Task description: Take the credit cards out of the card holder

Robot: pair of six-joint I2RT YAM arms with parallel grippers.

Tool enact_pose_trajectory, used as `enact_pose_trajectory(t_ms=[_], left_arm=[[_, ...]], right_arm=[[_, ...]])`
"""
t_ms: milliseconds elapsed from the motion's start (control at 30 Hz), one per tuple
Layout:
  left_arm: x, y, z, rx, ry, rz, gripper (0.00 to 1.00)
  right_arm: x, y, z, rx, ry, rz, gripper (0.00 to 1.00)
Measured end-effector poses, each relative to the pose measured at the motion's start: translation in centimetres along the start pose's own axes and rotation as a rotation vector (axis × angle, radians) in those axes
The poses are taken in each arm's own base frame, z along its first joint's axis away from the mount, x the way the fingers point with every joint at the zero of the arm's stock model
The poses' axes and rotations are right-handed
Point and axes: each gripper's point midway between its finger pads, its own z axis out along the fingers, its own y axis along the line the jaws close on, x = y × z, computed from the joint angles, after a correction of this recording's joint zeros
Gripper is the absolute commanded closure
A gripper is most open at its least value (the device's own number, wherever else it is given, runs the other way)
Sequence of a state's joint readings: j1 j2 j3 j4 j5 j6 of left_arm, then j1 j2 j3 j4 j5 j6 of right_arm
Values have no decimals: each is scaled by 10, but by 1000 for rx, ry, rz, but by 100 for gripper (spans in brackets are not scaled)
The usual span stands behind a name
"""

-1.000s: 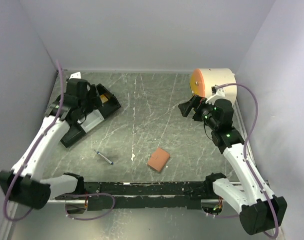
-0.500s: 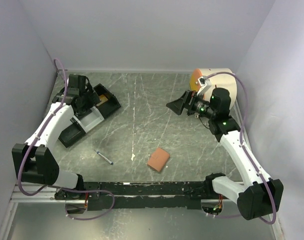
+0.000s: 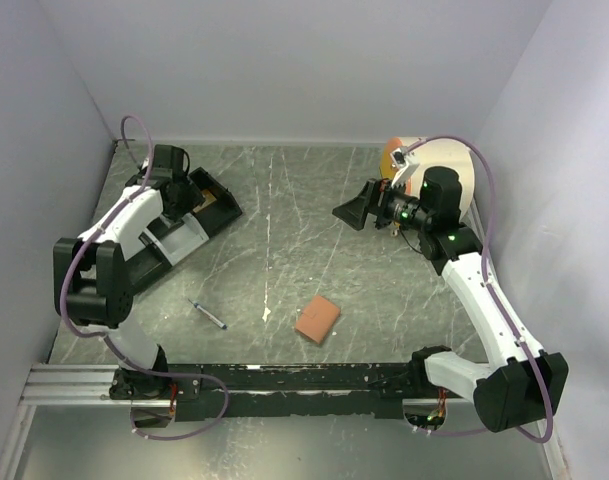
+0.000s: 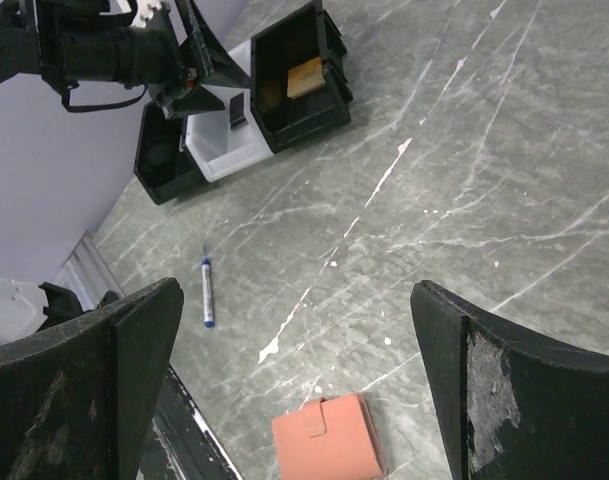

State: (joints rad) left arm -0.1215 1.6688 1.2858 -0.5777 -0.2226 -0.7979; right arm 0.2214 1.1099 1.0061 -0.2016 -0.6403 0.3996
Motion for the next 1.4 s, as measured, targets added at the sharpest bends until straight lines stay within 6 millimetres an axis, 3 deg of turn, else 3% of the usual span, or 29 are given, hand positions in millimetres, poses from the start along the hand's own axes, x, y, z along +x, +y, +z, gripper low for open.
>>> enact_pose_trajectory(t_ms=[367,633,1033,1400], left_arm=[[-5,5,22,-29,0,-25,38],[6,5,39,-32,40,-5,49],[11,-3,38,18,71,15,74],[23,-13,33,97,105,38,80]], right_arm=[[7,-3,0,11,26,5,0],[11,-9,4,20,40,18,0],[15,-16,10,34,57,42,0],[19,-23,16,45,72,71,0]])
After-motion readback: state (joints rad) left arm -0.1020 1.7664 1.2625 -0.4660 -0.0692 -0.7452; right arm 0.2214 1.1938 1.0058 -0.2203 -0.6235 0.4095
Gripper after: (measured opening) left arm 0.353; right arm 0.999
